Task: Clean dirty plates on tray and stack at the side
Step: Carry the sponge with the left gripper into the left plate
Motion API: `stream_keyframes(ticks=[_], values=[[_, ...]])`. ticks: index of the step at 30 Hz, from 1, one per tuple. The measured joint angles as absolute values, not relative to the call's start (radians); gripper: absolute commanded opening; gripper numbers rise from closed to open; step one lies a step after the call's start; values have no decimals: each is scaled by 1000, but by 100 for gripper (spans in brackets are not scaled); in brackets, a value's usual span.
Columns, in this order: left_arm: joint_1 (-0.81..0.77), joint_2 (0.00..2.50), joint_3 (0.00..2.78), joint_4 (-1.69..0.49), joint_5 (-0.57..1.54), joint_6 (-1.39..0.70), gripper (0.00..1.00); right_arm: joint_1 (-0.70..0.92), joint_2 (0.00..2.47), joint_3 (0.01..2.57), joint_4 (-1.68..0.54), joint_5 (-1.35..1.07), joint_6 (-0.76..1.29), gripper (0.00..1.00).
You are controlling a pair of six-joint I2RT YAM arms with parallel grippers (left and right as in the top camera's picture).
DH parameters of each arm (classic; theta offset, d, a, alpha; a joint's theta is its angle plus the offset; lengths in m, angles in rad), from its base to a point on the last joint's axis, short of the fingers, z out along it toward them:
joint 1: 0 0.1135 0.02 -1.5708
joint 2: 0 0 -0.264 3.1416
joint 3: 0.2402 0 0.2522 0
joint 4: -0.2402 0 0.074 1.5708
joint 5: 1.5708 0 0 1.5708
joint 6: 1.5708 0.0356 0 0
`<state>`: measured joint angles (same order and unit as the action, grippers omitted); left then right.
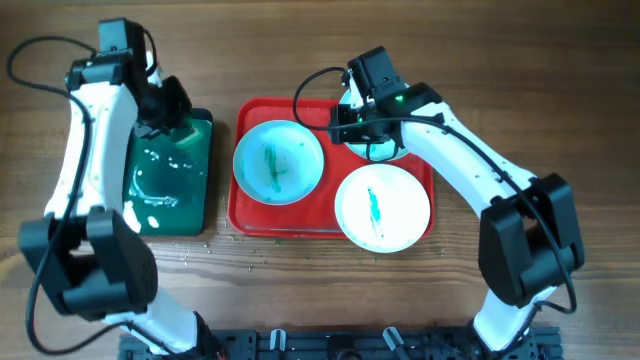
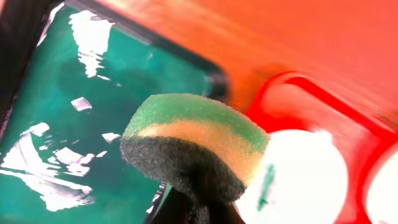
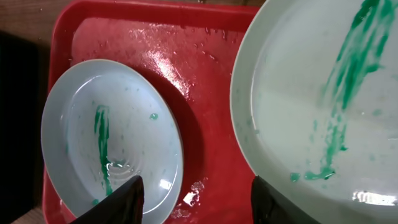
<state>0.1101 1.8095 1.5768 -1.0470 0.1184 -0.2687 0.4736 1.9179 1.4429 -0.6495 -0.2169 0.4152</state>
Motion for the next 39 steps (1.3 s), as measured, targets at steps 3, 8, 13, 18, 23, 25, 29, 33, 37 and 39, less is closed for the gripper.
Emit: stream_keyframes(ticks=[3, 8, 13, 18, 23, 25, 29, 33, 37, 39], values=[[77, 1796, 1579, -1052, 146, -250, 4, 474, 1959, 1448, -640, -262, 434, 47], [-2, 1808, 1579, -1056, 167, -237, 4, 474, 2079, 1449, -626, -343, 464, 44], [-76, 1809, 1579, -1054, 174, -235, 4, 474, 2122, 1449, -593, -389, 472, 43], [-89, 1809, 1566, -1033, 174, -208, 4, 474, 2133, 1449, -553, -411, 486, 28], [-89, 1809, 1519, -958, 174, -173, 4, 480, 2143, 1449, -537, -419, 514, 26], [-89, 1810, 1497, -936, 174, -168, 4, 490, 2144, 1450, -537, -418, 528, 25], [-93, 1810, 1439, -874, 174, -164, 4, 524, 2155, 1458, -533, -414, 551, 7], [-111, 1810, 1373, -789, 174, -166, 4, 535, 2163, 1459, -532, -419, 566, 4], [-140, 1811, 1297, -664, 168, -166, 4, 535, 2164, 1459, -532, -419, 572, 4], [-158, 1813, 1260, -616, 150, -166, 4, 535, 2164, 1459, -533, -419, 572, 4]])
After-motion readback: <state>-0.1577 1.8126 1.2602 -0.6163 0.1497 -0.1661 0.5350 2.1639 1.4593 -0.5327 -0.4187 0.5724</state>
